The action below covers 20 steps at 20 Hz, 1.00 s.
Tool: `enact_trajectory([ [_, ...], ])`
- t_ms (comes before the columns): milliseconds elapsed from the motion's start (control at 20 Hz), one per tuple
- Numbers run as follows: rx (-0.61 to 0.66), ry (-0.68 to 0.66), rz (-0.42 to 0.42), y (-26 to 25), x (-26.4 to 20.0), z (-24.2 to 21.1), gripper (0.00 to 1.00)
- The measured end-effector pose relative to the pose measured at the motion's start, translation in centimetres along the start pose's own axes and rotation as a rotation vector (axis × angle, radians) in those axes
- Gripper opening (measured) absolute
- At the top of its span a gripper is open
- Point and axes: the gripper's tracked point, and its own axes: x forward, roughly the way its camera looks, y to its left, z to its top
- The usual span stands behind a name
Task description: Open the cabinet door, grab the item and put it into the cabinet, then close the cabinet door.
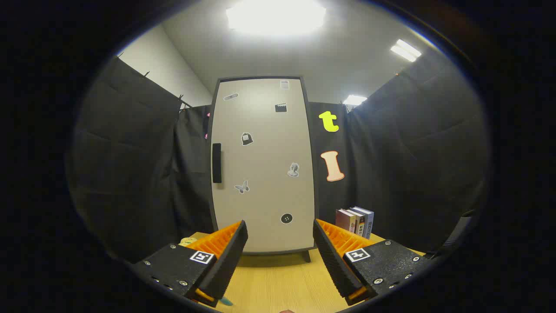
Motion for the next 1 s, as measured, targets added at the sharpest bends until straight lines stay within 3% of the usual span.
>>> enact_trajectory([
  [300,0.006,-0.007,0.049,1.6,2.8,1.8,0.94],
  [1000,0.049,0.004,0.285,13.9,14.6,7.8,0.91],
])
